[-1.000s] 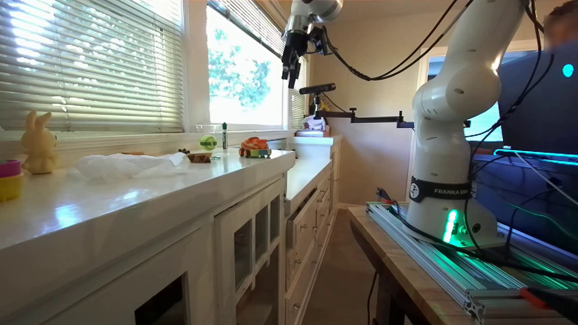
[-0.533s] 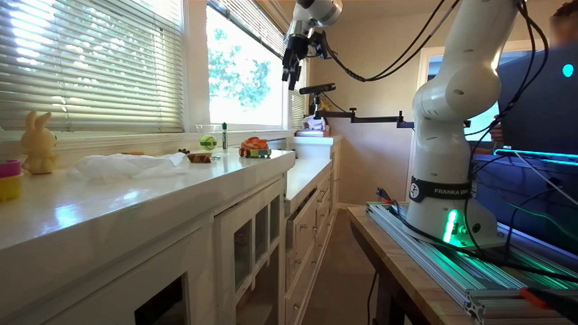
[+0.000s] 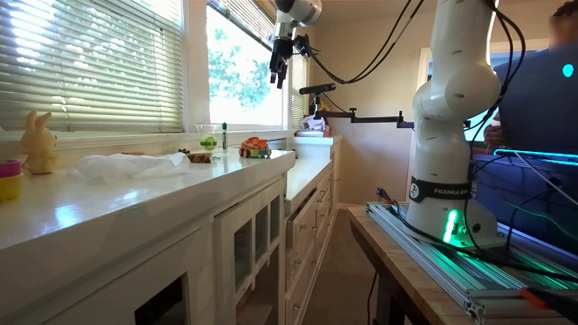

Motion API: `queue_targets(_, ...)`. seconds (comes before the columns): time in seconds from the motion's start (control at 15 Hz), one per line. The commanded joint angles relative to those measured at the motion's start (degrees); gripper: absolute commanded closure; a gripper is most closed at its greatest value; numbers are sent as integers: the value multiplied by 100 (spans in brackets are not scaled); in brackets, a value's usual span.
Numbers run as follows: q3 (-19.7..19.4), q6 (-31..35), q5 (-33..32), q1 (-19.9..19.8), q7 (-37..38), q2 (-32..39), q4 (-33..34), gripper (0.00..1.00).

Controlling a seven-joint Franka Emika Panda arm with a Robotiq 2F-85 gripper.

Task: Remove the ball from the cup

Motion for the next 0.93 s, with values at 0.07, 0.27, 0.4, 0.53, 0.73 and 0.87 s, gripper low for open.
queue_targets(0.07,208,-255,563,-487,-505,1143,1367,0)
queue_targets(0.27,544,-50,1051,-892,-608,1685,1916,0)
queue_targets(0.4,801,-66,1246,-1143,-562,2033,2321,0)
queue_targets(0.53,1042,-313,1231,-1342,-434,2315,2682,0)
queue_targets(0.73,961,-55,1032,-1175,-430,2142,2297,0)
queue_targets(0.87,980,-80,1038,-1205,-430,2229,2399,0)
